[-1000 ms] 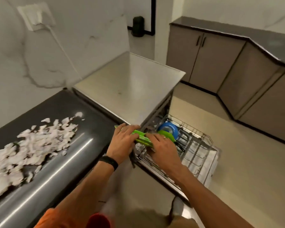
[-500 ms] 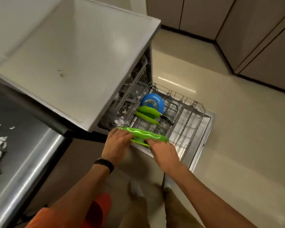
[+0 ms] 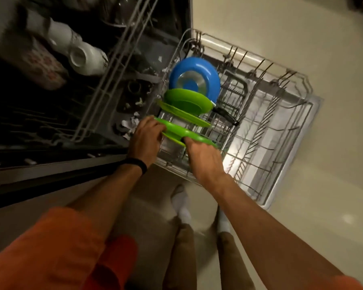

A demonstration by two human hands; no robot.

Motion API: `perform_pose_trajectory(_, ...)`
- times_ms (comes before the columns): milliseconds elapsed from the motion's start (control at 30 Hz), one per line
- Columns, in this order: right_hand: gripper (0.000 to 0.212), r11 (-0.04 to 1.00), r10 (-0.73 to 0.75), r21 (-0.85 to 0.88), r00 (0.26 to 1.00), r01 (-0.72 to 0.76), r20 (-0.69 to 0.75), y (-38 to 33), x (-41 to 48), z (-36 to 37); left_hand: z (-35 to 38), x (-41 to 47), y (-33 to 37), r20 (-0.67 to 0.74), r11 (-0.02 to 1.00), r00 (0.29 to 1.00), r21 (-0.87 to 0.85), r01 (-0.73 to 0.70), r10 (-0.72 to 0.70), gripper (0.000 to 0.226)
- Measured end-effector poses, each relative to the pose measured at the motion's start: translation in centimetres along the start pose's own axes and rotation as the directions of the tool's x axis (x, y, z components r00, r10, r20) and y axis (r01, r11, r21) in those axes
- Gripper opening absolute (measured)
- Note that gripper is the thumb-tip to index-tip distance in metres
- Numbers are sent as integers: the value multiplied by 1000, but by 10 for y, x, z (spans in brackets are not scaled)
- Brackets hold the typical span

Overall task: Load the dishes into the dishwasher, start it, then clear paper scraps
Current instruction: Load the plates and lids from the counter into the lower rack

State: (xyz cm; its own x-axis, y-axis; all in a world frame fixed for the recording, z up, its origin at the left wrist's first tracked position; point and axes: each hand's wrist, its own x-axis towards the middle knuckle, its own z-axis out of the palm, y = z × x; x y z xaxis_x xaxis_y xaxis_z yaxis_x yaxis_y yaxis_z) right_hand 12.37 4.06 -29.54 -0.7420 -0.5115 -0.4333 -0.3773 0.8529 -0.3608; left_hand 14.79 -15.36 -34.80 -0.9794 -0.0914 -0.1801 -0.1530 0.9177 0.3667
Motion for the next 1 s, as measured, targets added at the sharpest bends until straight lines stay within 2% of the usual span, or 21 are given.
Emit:
perform_pose_trajectory(167, 49, 1000, 18, 1, 1000, -18, -11, 4, 38, 31, 33, 27, -27, 19, 1000, 1000, -2, 8, -8, 30)
perform_pose_trajectory(467, 47, 998, 48, 44, 998, -49, 32, 3, 69, 45, 44, 47, -37, 17, 998, 998, 1, 56, -56, 29)
perform_pose_trajectory(867, 55, 995, 53, 88, 999, -53, -5, 13, 82, 59, 49, 59, -44, 10, 998, 998, 33, -54, 54, 22)
perform_pose_trajectory(1000, 47, 994, 50, 103, 999, -48, -20, 21, 87, 64, 49, 64, -40, 67, 992, 995, 95, -77, 71, 20)
